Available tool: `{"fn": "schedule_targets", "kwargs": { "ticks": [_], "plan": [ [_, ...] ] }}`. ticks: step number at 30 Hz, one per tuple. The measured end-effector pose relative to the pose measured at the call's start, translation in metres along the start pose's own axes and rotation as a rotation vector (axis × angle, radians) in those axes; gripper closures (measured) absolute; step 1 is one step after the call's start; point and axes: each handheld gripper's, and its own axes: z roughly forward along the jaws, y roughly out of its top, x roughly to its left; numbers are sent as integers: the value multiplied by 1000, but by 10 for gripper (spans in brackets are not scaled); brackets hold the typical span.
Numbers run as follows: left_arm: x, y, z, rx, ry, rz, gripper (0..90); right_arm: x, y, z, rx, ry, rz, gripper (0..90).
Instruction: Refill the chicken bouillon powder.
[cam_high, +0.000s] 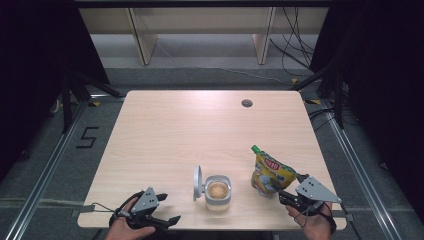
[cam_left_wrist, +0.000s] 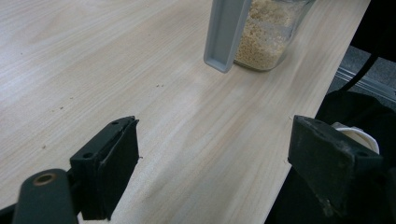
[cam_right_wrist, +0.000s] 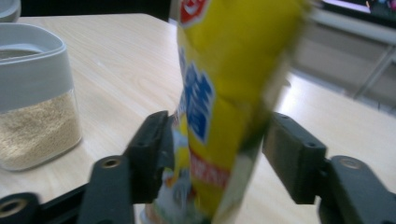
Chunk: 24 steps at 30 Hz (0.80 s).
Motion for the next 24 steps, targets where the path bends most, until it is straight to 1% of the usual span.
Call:
{"fn": "schedule_targets", "kwargs": {
  "ticks": [1, 4, 5, 6, 7, 8, 9, 10, 11, 12, 13, 14, 15, 16, 17, 18, 19, 20, 21, 22, 23, 24],
  "plan": [
    [0, 0, 0, -4, 1, 4, 157, 1, -1, -4, 14, 1, 32, 393],
    [-1, 0, 1, -7, -1, -8, 157, 2, -2, -12, 32, 29, 91, 360],
    [-1, 0, 1, -7, -1, -8, 157, 3, -3, -14, 33, 37, 119, 350],
    [-1, 0, 2, -6, -1, -8, 157, 6, -3, -16, 43, 44, 163, 347],
    [-1, 0, 2, -6, -1, -8, 157, 5, -4, -16, 46, 62, 124, 346],
    [-1, 0, 2, -7, -1, -9, 157, 7, -4, -17, 58, 59, 148, 345],
    [0, 0, 1, 0, 4, -1, 157, 7, -4, -18, 63, 52, 132, 338],
    [0, 0, 1, -3, 2, 6, 157, 8, -4, -18, 63, 55, 135, 332],
    [1, 0, 1, -4, 2, 21, 157, 7, -5, -18, 56, 58, 124, 328],
    [3, 1, 0, 16, 5, 48, 157, 8, -5, -18, 59, 65, 136, 317],
    [0, 0, 1, 3, 4, 2, 157, 9, -5, -19, 70, 70, 153, 303],
    [1, 0, 0, 4, 3, 14, 157, 8, -5, -19, 78, 83, 145, 298],
    [1, 0, 0, 5, 3, 11, 157, 7, -6, -21, 89, 87, 137, 293],
    [0, 0, 1, -2, 2, -2, 157, 9, -7, -22, 90, 81, 165, 284],
    [0, 0, 1, -2, 2, -1, 157, 10, -7, -24, 103, 79, 175, 275],
    [0, 0, 1, -3, 3, -3, 157, 10, -8, -23, 101, 90, 157, 261],
    [0, 0, 1, -3, 2, -2, 157, 11, -8, -24, 114, 89, 165, 258],
    [1, 1, 0, 4, -2, -1, 157, 12, -8, -26, 130, 78, 165, 257],
    [1, 1, 1, -11, 1, -1, 157, 12, -9, -26, 129, 88, 142, 250],
    [2, 3, 0, -6, -3, 15, 156, 13, -9, -28, 149, 75, 152, 241],
    [0, 3, 1, -13, 5, -6, 156, 14, -9, -29, 163, 67, 156, 236],
    [0, 6, 1, 2, 8, 5, 157, 15, -11, -30, 170, 70, 171, 236]
  ]
}}
